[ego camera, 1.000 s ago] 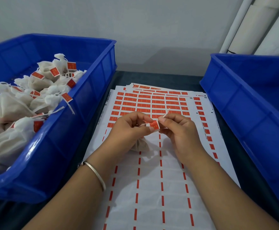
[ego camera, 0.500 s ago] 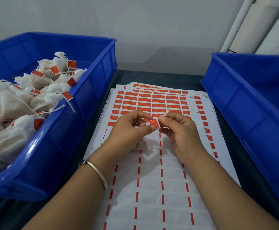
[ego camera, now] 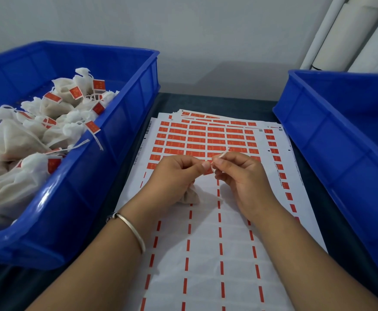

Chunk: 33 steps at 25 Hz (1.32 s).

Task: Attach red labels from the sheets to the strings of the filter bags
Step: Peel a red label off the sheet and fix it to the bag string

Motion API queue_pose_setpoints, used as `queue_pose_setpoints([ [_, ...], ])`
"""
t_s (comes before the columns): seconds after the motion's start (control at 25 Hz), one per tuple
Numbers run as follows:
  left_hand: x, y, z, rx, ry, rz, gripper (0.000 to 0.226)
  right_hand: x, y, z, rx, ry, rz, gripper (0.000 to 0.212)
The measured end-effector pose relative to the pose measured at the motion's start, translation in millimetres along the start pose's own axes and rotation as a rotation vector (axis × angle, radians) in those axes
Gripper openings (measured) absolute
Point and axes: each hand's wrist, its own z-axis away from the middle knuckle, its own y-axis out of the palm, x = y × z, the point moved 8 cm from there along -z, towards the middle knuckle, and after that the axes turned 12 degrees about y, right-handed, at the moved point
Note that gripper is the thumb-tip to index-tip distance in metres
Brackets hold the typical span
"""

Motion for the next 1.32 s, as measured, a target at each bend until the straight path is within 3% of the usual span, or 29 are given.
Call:
queue_pose_setpoints([
  [0.2, 2.0, 1.1, -2.7, 0.004, 0.051, -0.069, 0.014, -3.3, 0.7, -1.2, -0.016, -0.007, 0.05, 0.011],
  [0.4, 4.0, -1.1, -5.4, -0.034, 0.078, -0.082, 0.019, -1.9, 12.1, 2.7, 0.085, -0.033, 0.147, 0.01],
  [0.68, 0.6, -0.1, -2.9, -0.034, 0.133, -0.062, 0.011, 0.2, 1.1, 2.9, -0.062, -0.076, 0.142, 0.021],
  [0.96, -12.3, -4.9, -4.9, 0.026, 0.164, -0.416, 0.005, -3.2, 0.2, 1.8, -0.065, -0.089, 0.13, 0.025],
  [1.04, -23.4, -7.1, -7.8, 0.046, 0.213, -0.576, 0.016, -3.3, 0.3, 1.7, -0.057, -0.085, 0.1, 0.032],
  [1.16, -45.8, -14.8, -6.5, -0.006, 0.289, -0.657, 0.021, -4.3, 1.1, -1.0, -0.012, -0.093, 0.087, 0.048],
  [1.32, -71.4, -44.2, 3.2, -0.199, 0.279, -0.477, 0.009, -9.2, 4.9, -8.0, 0.052, -0.058, 0.095, 0.05],
])
